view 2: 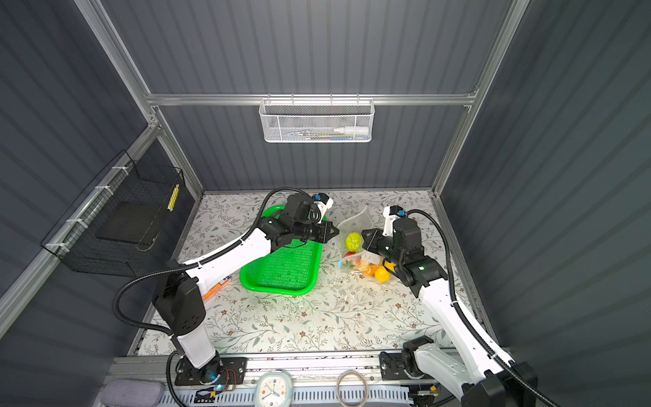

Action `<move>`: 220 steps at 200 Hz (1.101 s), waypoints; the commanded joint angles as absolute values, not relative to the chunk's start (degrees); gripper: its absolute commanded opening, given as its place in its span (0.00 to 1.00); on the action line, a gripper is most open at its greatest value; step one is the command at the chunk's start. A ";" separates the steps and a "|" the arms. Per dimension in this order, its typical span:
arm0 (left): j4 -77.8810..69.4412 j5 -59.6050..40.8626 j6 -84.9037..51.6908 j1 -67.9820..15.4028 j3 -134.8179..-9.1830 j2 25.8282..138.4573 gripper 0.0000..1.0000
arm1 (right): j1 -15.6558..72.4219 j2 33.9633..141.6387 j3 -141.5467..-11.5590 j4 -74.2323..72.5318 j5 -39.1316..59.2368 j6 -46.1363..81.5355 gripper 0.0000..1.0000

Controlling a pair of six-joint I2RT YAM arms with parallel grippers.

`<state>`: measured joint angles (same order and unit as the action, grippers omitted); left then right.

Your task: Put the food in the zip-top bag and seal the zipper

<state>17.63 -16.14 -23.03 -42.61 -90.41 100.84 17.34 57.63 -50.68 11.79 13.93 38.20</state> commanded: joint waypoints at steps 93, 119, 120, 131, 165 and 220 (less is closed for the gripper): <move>16.63 -21.81 -19.05 -41.31 -102.42 103.37 0.00 | 19.20 51.86 -52.36 9.97 23.37 38.45 0.00; 13.96 -27.32 -21.81 -41.31 -100.99 106.26 0.00 | 19.82 52.12 -50.39 11.02 24.97 36.15 0.00; 13.79 -27.46 -21.94 -41.31 -100.86 106.30 0.00 | 19.80 52.12 -50.38 11.09 25.01 36.09 0.00; 12.43 -28.83 -22.84 -41.31 -99.83 106.62 0.00 | 19.78 52.04 -50.60 12.93 24.55 33.58 0.07; 10.97 -31.75 -22.79 -41.40 -98.48 106.47 0.00 | 19.78 52.32 -58.30 24.78 19.86 19.28 0.45; 8.39 -35.03 -24.22 -41.34 -97.70 107.43 0.00 | 19.77 52.41 -67.33 35.17 20.33 -0.50 0.68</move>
<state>10.81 -31.86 -22.81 -41.21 -98.19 107.31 19.55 52.97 -65.63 29.17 18.39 12.29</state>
